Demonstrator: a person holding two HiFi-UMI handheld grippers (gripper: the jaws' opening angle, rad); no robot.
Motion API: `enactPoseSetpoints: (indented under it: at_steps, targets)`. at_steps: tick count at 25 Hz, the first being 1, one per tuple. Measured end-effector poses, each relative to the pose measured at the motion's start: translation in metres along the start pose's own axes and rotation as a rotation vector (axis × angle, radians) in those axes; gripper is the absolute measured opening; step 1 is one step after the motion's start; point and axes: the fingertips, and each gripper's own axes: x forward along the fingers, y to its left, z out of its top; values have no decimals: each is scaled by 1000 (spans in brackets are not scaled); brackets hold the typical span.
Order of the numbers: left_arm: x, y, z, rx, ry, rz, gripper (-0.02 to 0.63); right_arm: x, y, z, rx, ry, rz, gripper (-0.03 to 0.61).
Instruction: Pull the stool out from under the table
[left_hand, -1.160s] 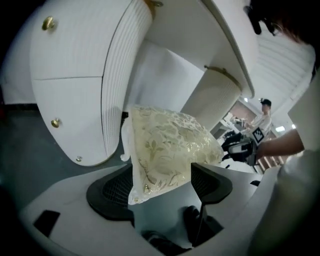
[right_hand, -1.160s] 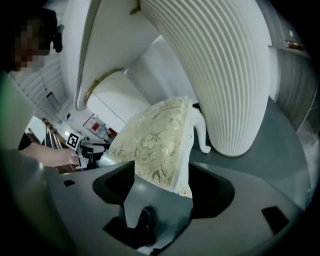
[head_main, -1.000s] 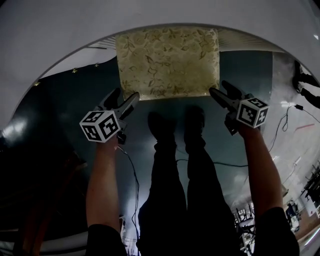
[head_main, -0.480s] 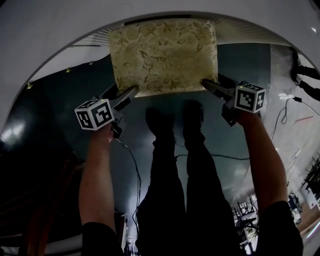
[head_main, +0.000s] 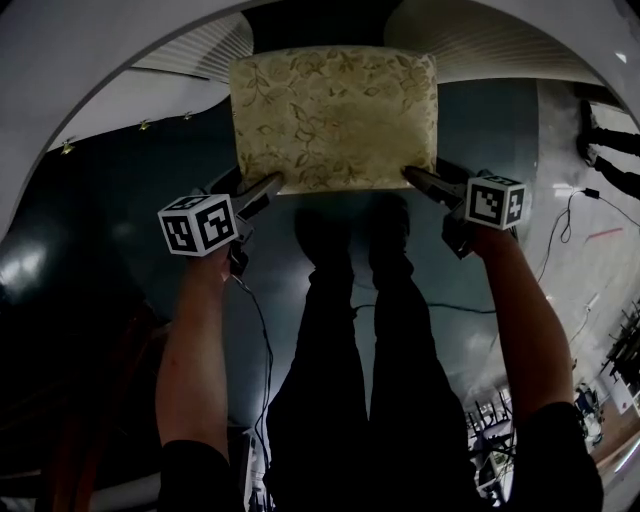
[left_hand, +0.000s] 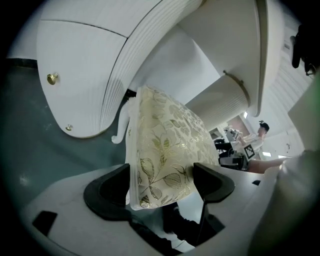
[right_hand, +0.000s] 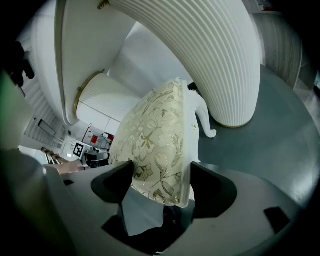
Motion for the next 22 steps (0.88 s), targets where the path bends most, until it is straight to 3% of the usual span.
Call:
enactPoseSetpoints:
  at_steps: [7,17,22]
  targets:
    - [-2,-1,-3,-20,29,-1,391,-3,4,1,-11,5,-4,307]
    - [-1,-3,-5,-74,37,8,391,-5,2,1,-10,118,23,307]
    - [2,-2,0,-67,47,10,391,-3,0,4,-6,120,23,307]
